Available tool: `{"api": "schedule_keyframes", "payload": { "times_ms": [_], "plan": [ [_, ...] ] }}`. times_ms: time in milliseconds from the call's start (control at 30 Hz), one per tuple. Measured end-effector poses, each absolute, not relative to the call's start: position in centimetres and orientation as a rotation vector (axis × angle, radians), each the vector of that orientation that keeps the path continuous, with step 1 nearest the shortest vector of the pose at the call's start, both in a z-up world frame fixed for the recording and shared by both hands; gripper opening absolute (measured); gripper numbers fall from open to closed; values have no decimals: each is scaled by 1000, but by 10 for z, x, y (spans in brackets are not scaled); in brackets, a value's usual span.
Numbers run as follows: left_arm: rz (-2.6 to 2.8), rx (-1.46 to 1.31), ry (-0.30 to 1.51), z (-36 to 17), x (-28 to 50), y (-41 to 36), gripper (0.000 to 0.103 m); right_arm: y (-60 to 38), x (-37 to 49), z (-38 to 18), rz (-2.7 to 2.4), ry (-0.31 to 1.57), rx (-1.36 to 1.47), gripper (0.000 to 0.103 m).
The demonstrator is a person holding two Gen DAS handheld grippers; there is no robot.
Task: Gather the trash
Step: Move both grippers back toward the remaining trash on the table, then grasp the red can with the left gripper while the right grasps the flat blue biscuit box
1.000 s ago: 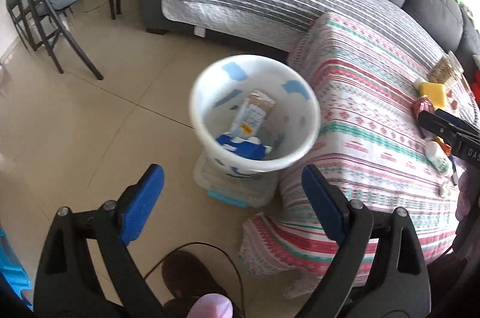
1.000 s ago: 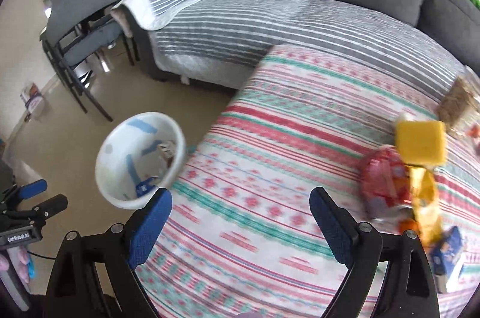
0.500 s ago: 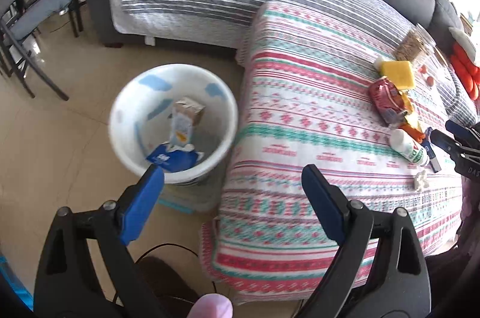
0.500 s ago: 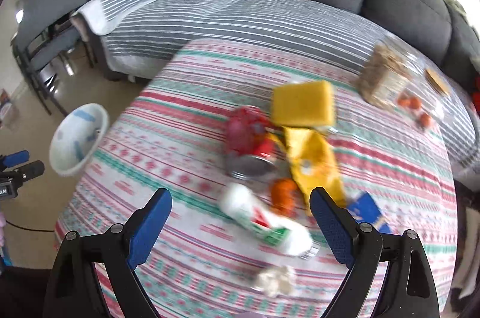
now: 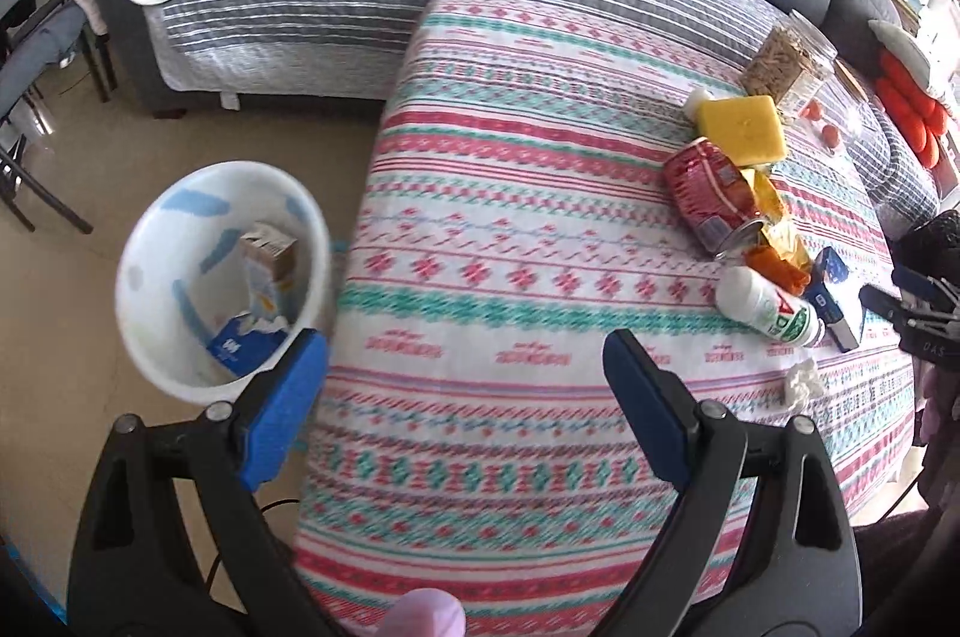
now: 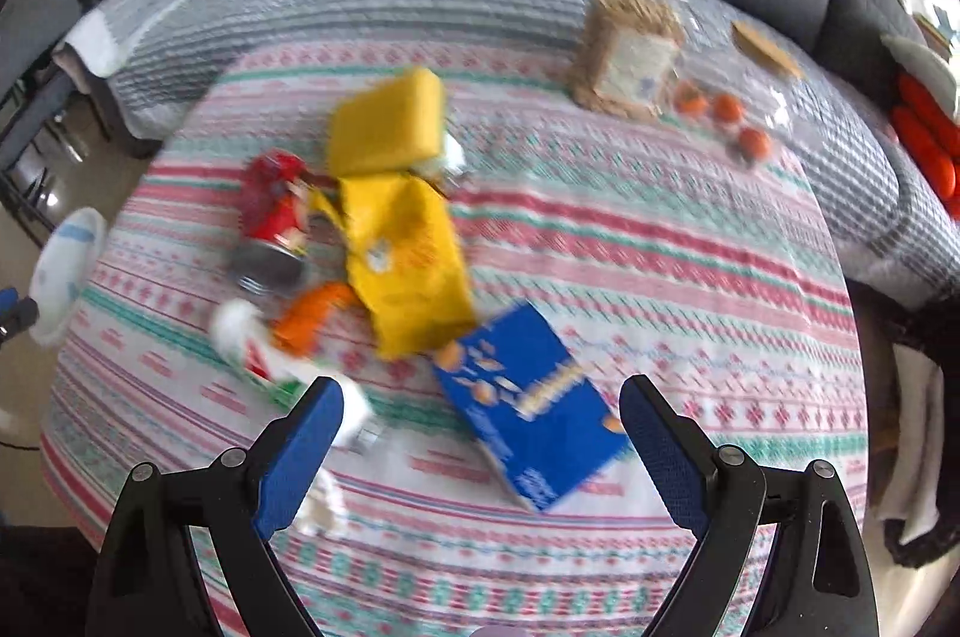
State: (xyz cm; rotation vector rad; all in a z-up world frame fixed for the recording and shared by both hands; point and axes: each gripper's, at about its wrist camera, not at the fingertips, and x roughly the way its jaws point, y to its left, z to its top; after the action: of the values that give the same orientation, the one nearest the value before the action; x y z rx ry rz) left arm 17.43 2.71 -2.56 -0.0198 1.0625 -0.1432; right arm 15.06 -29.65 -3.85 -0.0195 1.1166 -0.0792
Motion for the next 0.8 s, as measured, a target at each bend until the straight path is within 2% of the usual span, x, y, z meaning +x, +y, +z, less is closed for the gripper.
{"api": "schedule_keyframes", "payload": {
  "times_ms": [433,500,567,800],
  "plan": [
    [-237,-42,1086,-42,213,-57,93,-332,155,-86,-79,1277,-6,94],
    [-257,-53,1092,-47,219,-72,93,-337,156,-87,-74,1279,14,92],
    [-277,-67,1095,-51,225,-87,93,-341,158,-89,-55,1287,51,74],
    [-348,-96,1088,-59,239,-125,93,-367,165,-74,-87,1249,197,72]
  ]
}}
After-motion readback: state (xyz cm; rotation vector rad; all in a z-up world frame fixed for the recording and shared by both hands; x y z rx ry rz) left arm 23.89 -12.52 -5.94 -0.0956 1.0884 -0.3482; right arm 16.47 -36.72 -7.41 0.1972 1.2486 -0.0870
